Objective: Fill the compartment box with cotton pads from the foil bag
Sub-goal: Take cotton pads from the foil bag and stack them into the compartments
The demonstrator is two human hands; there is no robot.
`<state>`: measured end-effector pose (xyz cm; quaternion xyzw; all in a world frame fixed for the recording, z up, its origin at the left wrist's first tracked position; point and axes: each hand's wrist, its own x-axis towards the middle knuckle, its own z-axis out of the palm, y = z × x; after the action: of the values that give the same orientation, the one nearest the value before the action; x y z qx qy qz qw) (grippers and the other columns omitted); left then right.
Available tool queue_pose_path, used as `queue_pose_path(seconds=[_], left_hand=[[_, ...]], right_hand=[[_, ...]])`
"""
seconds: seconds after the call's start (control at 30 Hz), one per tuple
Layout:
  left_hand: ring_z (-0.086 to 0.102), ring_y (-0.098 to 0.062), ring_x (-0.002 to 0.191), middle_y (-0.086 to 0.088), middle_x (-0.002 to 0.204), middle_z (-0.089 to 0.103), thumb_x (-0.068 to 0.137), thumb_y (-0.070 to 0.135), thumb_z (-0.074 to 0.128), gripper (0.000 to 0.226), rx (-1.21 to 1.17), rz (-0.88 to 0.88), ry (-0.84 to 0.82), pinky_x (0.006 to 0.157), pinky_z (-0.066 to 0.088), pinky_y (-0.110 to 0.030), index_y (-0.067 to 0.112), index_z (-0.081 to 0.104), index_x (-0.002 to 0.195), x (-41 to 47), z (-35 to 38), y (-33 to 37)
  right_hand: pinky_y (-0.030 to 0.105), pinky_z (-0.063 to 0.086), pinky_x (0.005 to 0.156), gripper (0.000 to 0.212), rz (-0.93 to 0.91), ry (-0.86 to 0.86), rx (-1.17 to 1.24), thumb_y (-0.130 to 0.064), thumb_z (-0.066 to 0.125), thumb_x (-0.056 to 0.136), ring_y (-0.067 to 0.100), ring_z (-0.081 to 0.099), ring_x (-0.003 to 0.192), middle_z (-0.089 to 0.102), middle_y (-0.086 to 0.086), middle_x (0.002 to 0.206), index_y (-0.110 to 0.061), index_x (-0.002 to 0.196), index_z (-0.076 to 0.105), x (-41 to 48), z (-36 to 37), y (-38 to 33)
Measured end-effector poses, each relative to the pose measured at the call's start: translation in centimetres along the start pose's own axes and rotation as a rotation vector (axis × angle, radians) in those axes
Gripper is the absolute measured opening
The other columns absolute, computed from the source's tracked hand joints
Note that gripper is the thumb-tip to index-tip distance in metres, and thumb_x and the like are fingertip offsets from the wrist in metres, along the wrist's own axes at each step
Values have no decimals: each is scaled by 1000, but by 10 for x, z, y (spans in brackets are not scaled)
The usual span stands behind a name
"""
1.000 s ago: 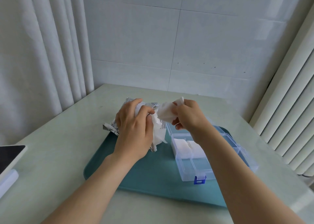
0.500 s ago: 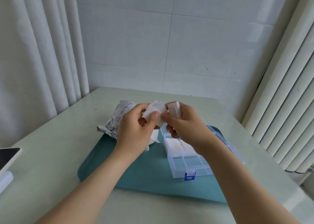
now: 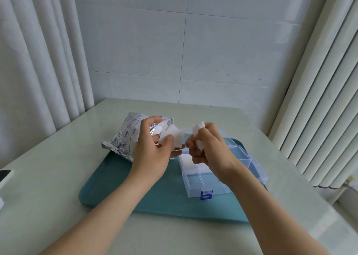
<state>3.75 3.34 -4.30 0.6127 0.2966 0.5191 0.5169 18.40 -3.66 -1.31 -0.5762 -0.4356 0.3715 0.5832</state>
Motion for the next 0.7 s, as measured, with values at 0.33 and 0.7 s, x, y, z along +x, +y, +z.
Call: queue_pose_path(seconds=[0.33,0.7], left_hand=[[80,-23,77,-5,100,76,106,-3,47,32,-21,-16,14,63,62,-24,7,77,100,1,-3,5],[76,-17,86,-1,89,76,104,17,66,17,-112,-49,-73,77,66,-36,13,82,104,6,-5,-4]], right_hand=[[34,54,61,17,-205,75,32,-22,74,98,24,73,71,76,13,89,-6,104,76,0,0,7],[37,62,58,16,-237,152,54,-7,64,103,33,78,70,78,18,82,-8,118,70,2,5,11]])
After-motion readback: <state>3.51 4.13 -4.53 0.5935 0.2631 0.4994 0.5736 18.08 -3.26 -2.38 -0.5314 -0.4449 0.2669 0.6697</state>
